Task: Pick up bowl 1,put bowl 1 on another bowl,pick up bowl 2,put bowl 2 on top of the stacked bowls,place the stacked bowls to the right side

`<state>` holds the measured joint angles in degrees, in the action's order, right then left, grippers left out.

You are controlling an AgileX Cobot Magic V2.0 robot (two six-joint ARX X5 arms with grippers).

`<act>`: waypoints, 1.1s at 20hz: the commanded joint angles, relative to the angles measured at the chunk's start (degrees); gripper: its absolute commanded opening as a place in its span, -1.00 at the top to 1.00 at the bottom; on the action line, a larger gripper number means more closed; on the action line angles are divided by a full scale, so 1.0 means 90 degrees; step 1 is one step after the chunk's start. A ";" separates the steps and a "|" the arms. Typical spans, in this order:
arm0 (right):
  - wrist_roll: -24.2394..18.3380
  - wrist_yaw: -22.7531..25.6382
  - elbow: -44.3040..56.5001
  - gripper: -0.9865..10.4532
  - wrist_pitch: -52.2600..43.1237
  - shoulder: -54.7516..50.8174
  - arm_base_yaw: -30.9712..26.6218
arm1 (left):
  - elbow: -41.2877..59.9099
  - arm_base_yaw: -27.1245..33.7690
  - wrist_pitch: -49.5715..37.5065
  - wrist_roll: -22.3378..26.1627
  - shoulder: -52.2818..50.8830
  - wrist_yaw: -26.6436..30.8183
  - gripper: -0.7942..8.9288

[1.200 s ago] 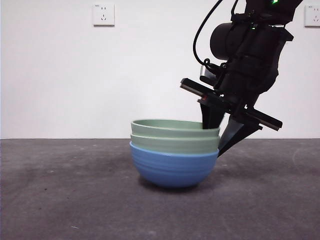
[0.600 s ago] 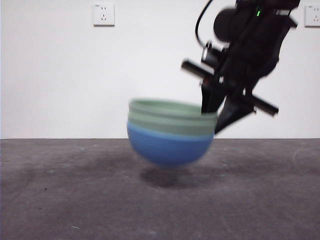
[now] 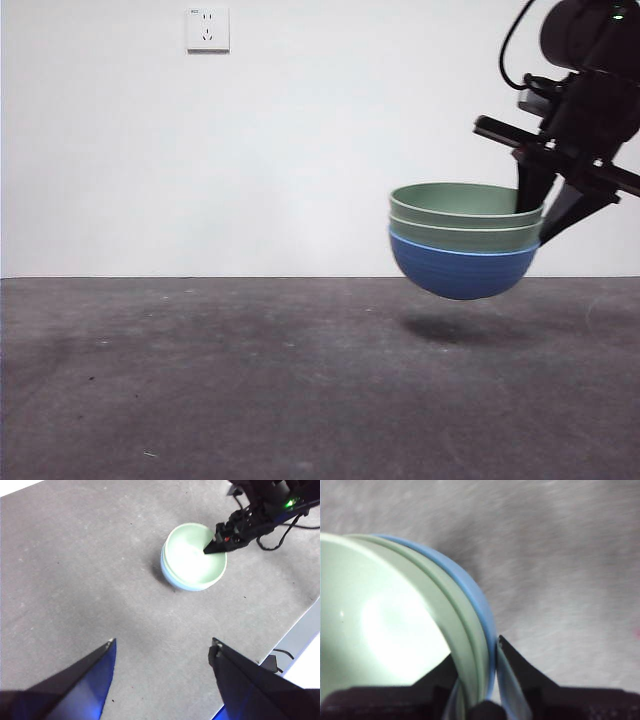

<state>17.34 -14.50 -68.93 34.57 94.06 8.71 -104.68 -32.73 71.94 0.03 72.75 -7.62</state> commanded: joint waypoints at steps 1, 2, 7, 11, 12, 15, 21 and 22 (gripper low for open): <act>-0.0078 -0.0010 0.0007 0.86 -0.0073 0.0146 -0.0216 | 0.0002 0.0010 -0.0034 0.0075 -0.0005 0.0010 0.19; -0.0104 -0.0005 0.0007 0.86 -0.0070 0.0216 -0.0308 | 0.0002 0.0007 -0.0032 0.0075 -0.0005 0.0007 0.19; -0.0250 -0.0010 0.0007 0.86 -0.0005 0.0648 -0.0474 | 0.0002 0.0010 -0.0032 0.0073 -0.0005 0.0010 0.19; -0.0321 0.0007 0.0007 0.86 0.0027 0.0833 -0.0474 | 0.0002 0.0010 -0.0032 0.0073 -0.0005 0.0010 0.19; -0.0350 0.0024 0.0007 0.86 0.0058 0.0879 -0.0474 | 0.0002 0.0010 -0.0029 0.0073 -0.0005 0.0010 0.19; -0.0529 0.0131 0.0007 0.81 0.0223 0.0923 -0.0474 | 0.0002 0.0010 -0.0029 0.0073 -0.0005 0.0010 0.19; -0.0607 -0.0032 0.0007 0.43 0.0214 0.0908 -0.0471 | 0.0002 0.0010 -0.0029 0.0073 -0.0005 0.0010 0.19; -0.0607 -0.0204 0.0007 0.43 0.0182 0.0891 -0.0471 | 0.0002 0.0010 -0.0032 0.0073 -0.0005 0.0010 0.19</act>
<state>12.62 -16.19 -69.38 36.27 101.73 4.40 -104.68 -32.73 71.94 0.03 72.75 -7.62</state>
